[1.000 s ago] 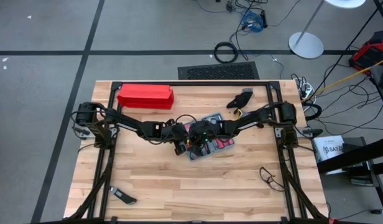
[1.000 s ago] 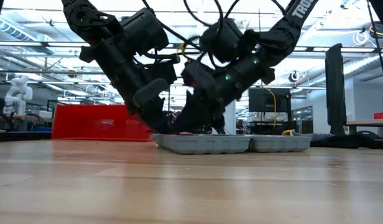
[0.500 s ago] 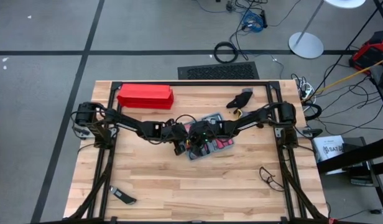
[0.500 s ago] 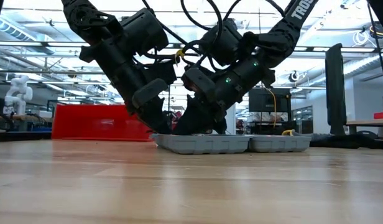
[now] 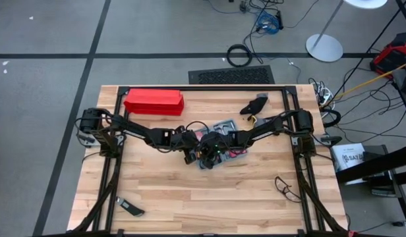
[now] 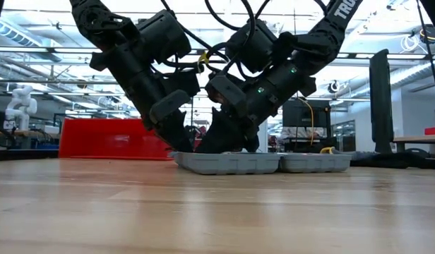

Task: Prefit tool cases
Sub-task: Put the orange hex key set into the gray pre-fit tool case

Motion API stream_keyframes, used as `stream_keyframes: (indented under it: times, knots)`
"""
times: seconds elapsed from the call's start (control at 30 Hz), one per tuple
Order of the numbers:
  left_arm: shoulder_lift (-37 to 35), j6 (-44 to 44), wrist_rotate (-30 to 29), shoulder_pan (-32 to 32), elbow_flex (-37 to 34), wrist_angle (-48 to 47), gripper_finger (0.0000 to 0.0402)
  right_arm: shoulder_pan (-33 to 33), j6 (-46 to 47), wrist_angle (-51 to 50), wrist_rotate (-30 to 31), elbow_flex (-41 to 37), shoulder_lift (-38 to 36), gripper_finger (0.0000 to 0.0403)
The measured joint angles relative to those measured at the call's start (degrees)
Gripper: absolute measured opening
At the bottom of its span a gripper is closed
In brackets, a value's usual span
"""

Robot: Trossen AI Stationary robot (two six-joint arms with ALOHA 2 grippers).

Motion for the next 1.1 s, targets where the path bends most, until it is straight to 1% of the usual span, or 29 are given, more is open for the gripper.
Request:
stream_keyframes:
  times: [0.13, 0.27, 0.5, 0.63, 0.77, 0.87, 1.1]
  knots:
    - [0.0, 0.0, 0.0, 0.0, 0.0, 0.0, 0.0000, 0.0, -0.5, -0.6, -0.3, -0.3, -2.2, 0.0000]
    - [0.0, 0.0, 0.0, 0.0, 0.0, 0.0, 0.0000, 0.0, -1.2, -0.4, 1.5, -0.2, -5.4, 0.0000]
    - [0.0, 0.0, 0.0, 0.0, 0.0, 0.0, 0.0000, -0.2, -1.6, -0.1, 2.5, -0.3, -4.4, 0.0000]
    - [0.0, 0.0, 0.0, 0.0, 0.0, 0.0, 0.0000, -0.5, -1.9, -0.2, 4.2, -0.2, -3.2, 0.0000]
    - [0.0, 0.0, 0.0, 0.0, 0.0, -0.1, 0.0000, -1.0, -1.6, -0.4, 4.3, -0.1, -2.3, 0.0000]
    - [0.0, 0.0, 0.0, 0.0, 0.0, -0.2, 0.0000, -1.0, -1.5, -2.5, 4.5, -0.2, -2.1, 0.0000]
    - [-0.5, 0.0, 0.1, 0.0, 0.0, -0.3, 0.0000, -0.8, -1.5, -1.3, 4.2, -0.2, -2.4, 0.0000]
